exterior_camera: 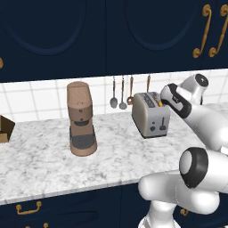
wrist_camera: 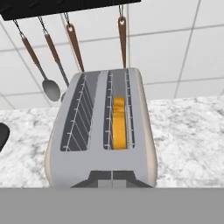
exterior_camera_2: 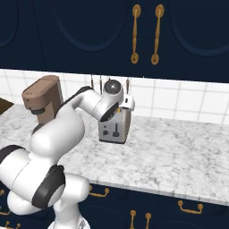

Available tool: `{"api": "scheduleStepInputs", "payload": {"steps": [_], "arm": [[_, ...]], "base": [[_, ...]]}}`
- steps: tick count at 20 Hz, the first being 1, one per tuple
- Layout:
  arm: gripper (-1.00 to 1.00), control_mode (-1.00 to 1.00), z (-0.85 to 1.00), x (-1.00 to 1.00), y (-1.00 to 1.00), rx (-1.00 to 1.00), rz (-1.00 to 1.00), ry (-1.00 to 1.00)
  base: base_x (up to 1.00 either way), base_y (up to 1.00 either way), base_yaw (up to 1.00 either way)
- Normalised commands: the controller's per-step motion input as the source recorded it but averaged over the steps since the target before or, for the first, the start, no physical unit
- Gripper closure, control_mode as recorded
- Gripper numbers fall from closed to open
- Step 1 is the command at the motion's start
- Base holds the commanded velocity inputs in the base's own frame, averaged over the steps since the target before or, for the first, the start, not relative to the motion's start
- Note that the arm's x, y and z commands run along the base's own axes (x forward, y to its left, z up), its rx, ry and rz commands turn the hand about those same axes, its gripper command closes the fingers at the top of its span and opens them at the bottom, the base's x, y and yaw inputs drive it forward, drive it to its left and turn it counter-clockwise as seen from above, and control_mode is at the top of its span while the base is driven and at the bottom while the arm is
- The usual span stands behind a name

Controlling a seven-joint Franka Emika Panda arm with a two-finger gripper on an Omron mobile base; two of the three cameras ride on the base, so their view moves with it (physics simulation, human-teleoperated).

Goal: Start the toaster. Once the lever pops up, take the bread to the plate on the dining counter.

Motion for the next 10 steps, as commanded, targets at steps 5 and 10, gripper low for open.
{"api": "scheduleStepInputs", "payload": {"steps": [5,10], "arm": [[-1.00,-1.00,-0.01,0.14,0.03,0.00,-0.01,-0.03],[-1.00,-1.00,-0.16,0.18,0.00,0.02,0.00,0.00]], "base": [[0.00,0.00,0.00],[0.00,0.00,0.00]]}}
